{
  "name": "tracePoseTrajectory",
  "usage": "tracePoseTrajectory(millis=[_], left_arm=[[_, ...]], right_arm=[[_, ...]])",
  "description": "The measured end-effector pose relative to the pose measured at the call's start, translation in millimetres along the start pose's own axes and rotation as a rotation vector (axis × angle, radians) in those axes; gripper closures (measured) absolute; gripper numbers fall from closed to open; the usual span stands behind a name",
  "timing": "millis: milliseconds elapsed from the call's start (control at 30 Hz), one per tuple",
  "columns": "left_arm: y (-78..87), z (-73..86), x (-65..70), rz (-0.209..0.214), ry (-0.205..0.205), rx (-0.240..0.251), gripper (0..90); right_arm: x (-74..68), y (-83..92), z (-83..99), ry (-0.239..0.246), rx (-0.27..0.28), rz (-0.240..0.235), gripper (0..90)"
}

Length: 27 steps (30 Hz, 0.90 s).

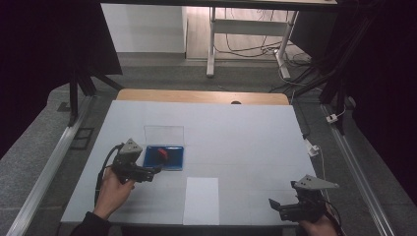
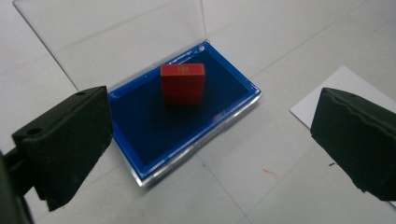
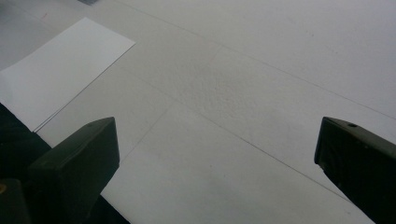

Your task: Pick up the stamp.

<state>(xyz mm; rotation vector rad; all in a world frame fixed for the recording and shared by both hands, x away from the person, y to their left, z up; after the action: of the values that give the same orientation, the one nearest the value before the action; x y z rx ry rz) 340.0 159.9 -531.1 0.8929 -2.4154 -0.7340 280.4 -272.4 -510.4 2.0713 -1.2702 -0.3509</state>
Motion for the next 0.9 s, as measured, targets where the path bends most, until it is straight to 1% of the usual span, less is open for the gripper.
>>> tracePoseTrajectory(millis=[67,200,300,467,567,700,767,900], left_arm=[[-4.0,-2.6,-2.0,0.002,0.005,0.005,0.0],[-11.2,-7.5,-6.3,-0.008,0.010,-0.007,0.0],[-16.9,-9.9,-9.0,-0.023,0.009,-0.029,0.0],[-27.8,-12.2,-12.4,-0.028,0.008,-0.059,0.0],[-34.4,-12.9,-16.5,-0.038,0.005,-0.078,0.0],[-44.1,-12.2,-21.4,-0.031,0.010,-0.105,0.1],[-47.8,-12.2,-22.8,-0.023,0.005,-0.117,0.1],[-52.4,-13.1,-26.8,-0.041,-0.002,-0.139,1.4]], right_arm=[[0.1,0.0,0.1,0.003,-0.002,0.001,0.2],[-0.1,-0.2,0.2,0.002,-0.004,-0.001,0.2],[-0.1,-0.3,0.2,0.003,-0.005,-0.002,0.2],[-0.4,-0.3,0.3,0.005,-0.006,-0.002,0.2],[-0.5,-0.5,0.4,0.007,-0.006,-0.003,0.2],[-0.8,-0.6,0.4,0.008,-0.007,-0.004,0.2],[-0.8,-0.7,0.4,0.009,-0.008,-0.004,0.2],[-1.3,-0.8,0.5,0.011,-0.009,-0.005,0.2]])
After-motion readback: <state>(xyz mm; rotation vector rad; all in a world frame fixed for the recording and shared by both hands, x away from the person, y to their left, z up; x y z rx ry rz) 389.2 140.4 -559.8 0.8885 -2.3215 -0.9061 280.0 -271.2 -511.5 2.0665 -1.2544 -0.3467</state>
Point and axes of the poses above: each handheld gripper's, and its own axes: y roughly backward along the jaws, z roughly out of its underside, x roughly to its right, the point moved 8 cm from there along -y, roughly forward along the jaws, and after that the axes turned 12 degrees about z, right-handed, at the moved point
